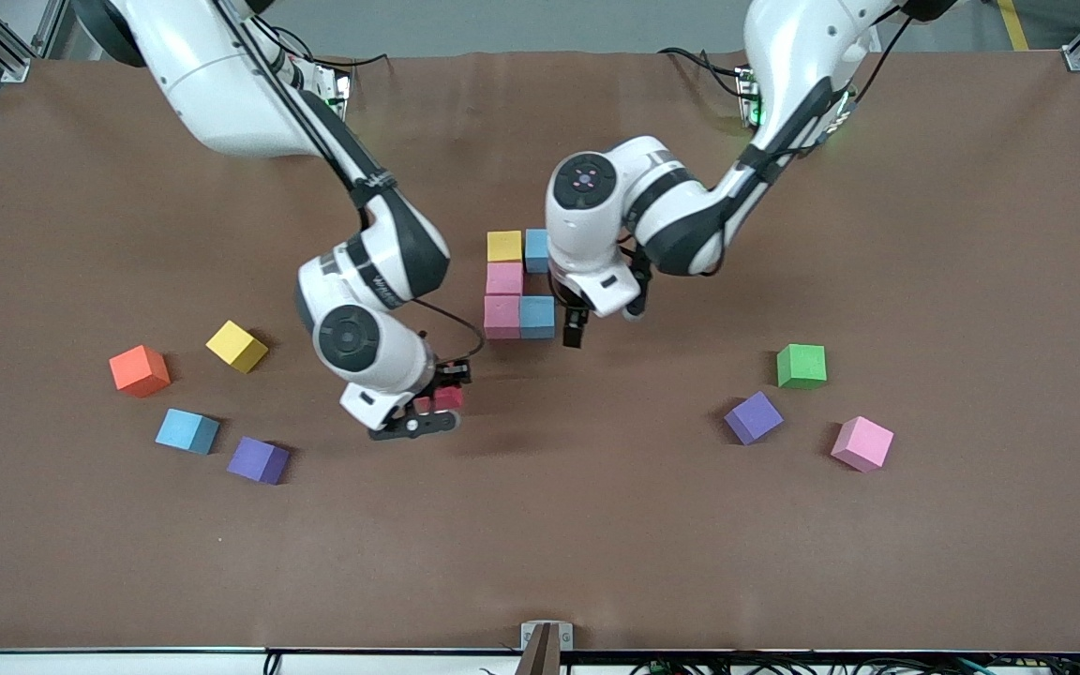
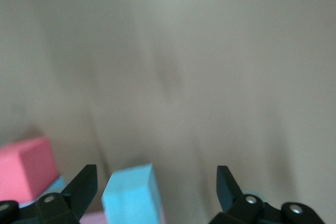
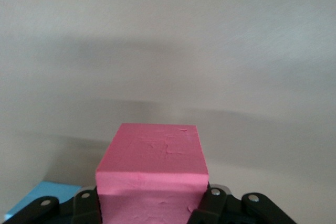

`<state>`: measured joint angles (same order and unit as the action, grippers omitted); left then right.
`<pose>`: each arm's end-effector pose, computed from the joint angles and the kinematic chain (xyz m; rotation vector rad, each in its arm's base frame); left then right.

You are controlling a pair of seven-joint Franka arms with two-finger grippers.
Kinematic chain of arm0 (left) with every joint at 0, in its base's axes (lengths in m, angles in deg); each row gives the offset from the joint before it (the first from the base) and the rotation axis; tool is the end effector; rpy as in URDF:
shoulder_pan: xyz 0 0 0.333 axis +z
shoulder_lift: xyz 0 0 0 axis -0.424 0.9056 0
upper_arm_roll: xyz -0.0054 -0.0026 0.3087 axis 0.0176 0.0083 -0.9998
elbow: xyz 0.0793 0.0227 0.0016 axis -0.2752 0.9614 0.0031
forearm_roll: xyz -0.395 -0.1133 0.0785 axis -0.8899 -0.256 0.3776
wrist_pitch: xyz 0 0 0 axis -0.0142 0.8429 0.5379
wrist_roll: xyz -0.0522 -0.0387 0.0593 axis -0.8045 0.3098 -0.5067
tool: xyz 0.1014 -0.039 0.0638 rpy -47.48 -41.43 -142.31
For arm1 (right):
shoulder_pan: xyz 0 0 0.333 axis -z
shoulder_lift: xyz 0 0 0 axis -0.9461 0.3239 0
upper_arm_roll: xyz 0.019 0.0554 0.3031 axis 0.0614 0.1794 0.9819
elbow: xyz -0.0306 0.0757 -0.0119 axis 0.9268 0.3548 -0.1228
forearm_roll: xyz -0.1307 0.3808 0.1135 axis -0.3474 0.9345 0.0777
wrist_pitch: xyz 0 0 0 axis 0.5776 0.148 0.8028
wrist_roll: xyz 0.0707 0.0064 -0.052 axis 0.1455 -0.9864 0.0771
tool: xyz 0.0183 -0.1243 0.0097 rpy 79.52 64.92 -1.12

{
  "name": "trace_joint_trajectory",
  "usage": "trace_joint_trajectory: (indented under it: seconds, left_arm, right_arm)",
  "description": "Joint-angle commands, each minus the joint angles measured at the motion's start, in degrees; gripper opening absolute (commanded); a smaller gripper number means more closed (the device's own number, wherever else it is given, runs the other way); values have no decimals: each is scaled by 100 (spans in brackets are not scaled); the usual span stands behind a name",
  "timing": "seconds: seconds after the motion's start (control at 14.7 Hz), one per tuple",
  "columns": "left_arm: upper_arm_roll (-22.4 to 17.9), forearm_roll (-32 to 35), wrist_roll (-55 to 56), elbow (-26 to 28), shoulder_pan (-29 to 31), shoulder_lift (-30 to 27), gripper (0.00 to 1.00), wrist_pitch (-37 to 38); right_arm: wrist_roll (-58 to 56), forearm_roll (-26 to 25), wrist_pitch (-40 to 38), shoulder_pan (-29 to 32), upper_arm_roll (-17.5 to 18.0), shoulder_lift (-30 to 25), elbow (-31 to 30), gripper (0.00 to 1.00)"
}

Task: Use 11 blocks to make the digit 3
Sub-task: 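Place the pink cube with the right gripper while the left gripper grasps purple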

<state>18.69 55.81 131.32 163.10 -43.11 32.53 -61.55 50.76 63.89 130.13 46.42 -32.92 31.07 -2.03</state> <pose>0.5164 -0.4637 0.2738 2.4492 1.9217 0.0783 0.6299 0.3818 0.2351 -3.0494 -0.1900 0.2300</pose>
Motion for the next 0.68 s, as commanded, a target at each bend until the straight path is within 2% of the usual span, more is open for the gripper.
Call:
trace_joint_trajectory:
  seconds: [0.0,0.34,0.48,0.61]
  left_arm:
    - [41,78,-1171,108,622,-127,100,4]
    - [-12,78,-3650,-216,1519,171,100,-4]
    - [-21,52,-4738,-532,1800,495,100,-4]
    - [-38,17,-5540,-805,2029,786,100,-4]
  right_arm:
    - [381,-141,-603,-308,-77,571,945,21]
    - [707,-239,-605,-511,-68,836,1219,20]
    - [847,-239,-596,-651,-68,1098,1534,20]
    - [1032,-239,-596,-748,-77,1196,1580,20]
